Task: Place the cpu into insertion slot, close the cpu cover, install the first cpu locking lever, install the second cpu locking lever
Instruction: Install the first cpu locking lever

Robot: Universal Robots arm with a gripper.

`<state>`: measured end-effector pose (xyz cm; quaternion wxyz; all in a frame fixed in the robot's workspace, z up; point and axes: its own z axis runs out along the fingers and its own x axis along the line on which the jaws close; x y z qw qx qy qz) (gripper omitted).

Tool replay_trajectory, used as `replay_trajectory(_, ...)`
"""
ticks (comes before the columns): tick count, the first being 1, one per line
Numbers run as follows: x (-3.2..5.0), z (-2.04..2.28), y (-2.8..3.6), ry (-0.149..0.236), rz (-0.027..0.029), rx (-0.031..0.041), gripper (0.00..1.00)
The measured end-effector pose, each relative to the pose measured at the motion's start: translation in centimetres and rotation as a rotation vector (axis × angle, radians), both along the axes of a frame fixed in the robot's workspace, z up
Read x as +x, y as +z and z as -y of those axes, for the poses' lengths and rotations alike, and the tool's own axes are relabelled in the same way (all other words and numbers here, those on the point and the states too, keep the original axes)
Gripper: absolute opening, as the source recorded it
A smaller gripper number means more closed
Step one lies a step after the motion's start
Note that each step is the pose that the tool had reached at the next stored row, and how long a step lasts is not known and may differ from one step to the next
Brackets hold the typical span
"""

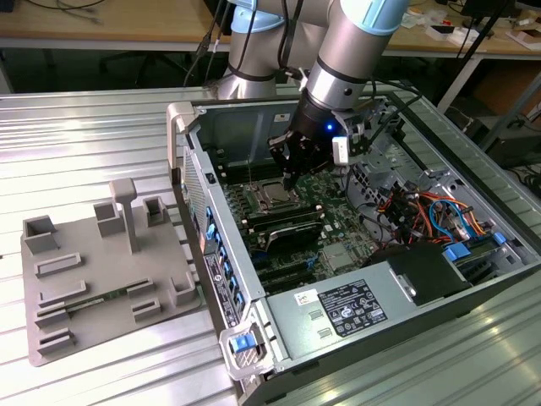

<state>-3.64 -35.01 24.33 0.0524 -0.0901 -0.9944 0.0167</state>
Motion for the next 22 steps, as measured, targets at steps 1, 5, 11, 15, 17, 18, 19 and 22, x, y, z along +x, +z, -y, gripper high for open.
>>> replay_trajectory(1,0.00,0.00,0.00,0.001,0.0000,0.0000,0.11)
replay_trajectory(5,-0.01,0.00,0.00,0.058,0.0000,0.0062,0.11)
replay_trajectory(11,0.00,0.00,0.00,0.123,-0.0001,0.0100,0.11)
replay_trajectory(15,0.00,0.00,0.00,0.158,0.0000,0.0129,0.11)
replay_trajectory(17,0.00,0.00,0.01,0.179,0.0008,0.0256,0.11)
replay_trajectory(18,0.00,0.00,0.00,0.194,0.0009,0.0276,0.11)
replay_trajectory(19,0.00,0.00,0.00,0.203,0.0007,0.0277,0.11)
replay_trajectory(22,0.00,0.00,0.00,0.215,0.0005,0.0276,0.11)
